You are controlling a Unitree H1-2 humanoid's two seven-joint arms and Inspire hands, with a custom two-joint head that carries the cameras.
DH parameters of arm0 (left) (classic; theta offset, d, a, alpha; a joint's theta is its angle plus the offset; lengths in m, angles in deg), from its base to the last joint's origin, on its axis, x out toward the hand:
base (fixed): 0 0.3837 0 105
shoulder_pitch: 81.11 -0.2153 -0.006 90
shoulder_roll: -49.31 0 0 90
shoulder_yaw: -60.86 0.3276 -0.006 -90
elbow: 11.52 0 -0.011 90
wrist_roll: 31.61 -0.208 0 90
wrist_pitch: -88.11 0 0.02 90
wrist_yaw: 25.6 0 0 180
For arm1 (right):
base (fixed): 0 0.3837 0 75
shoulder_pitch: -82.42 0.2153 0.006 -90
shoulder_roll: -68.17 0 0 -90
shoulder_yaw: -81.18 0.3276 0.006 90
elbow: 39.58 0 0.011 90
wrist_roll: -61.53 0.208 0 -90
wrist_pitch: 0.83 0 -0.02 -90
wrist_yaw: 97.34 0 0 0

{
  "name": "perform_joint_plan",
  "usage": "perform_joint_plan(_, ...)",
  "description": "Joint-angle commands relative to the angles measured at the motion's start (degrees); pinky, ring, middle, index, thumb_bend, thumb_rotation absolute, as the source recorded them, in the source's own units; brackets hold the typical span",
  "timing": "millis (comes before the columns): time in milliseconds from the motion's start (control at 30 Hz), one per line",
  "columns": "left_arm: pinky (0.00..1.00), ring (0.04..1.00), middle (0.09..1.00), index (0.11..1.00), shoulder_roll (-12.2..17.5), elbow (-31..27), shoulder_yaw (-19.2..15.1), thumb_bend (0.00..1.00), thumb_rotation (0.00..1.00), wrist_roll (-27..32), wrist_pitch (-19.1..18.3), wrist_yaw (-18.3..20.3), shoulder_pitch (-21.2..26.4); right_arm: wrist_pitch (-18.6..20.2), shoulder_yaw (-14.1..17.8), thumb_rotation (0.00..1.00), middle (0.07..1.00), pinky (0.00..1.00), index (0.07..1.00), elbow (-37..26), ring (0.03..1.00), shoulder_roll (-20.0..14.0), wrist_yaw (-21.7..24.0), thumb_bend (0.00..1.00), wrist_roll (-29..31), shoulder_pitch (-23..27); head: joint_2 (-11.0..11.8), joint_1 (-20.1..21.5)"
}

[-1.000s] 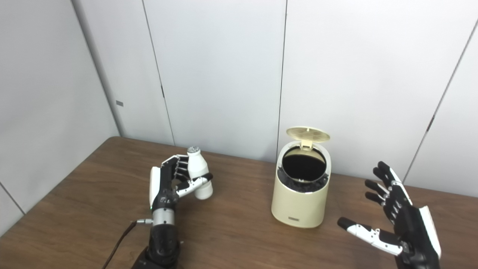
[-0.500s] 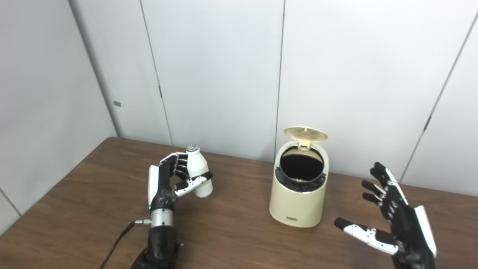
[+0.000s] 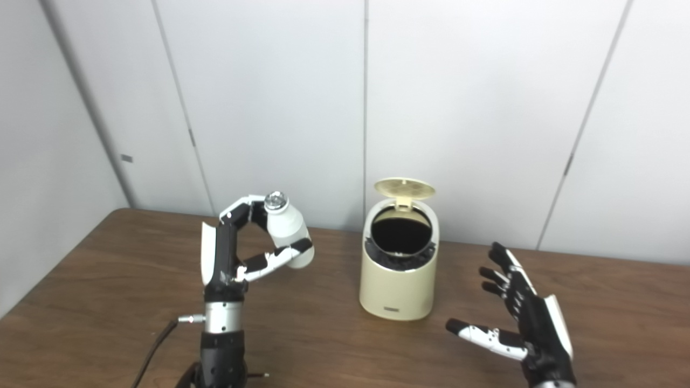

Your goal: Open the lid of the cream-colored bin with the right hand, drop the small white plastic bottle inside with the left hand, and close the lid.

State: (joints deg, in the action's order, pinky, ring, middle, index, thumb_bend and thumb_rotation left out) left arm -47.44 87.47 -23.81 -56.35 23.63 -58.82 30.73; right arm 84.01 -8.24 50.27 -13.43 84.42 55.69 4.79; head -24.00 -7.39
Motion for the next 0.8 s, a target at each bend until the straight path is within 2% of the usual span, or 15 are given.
perform_joint_plan(0,0.39,0.434,0.469,0.511,1.0,-2.2,1.7,0.48,0.00,-1.1,1.4,-0.2,4.5,-3.2,-0.4,0.19,0.914,0.78,0.906,-1.0,0.826,0.6,-0.9,0.76,-0.6,2.2,0.2,0.5)
perform_joint_plan(233,0.39,0.436,0.463,0.504,2.2,0.2,6.5,0.48,0.00,0.1,1.4,1.5,10.0,-4.9,-1.1,0.23,0.914,0.77,0.906,1.5,0.824,1.8,-2.3,0.79,-2.2,2.6,1.8,3.4)
perform_joint_plan(367,0.38,0.439,0.481,0.493,3.0,2.8,9.9,0.48,0.00,0.2,1.4,0.7,13.6,-6.3,-1.4,0.25,0.911,0.77,0.902,3.1,0.816,2.5,-3.5,0.80,-3.2,3.0,2.6,4.4)
perform_joint_plan(600,0.38,0.427,0.472,0.504,6.1,9.9,18.4,0.48,0.00,-1.5,1.4,-6.9,20.4,-10.3,-2.1,0.24,0.890,0.73,0.891,6.3,0.785,3.2,-5.2,0.79,-4.3,4.0,3.7,6.2)
perform_joint_plan(767,0.37,0.424,0.469,0.508,7.9,13.8,23.9,0.48,0.00,-1.8,1.4,-12.8,23.0,-11.0,-2.3,0.26,0.890,0.73,0.884,6.9,0.800,3.5,-6.0,0.80,-5.0,4.4,3.9,7.1)
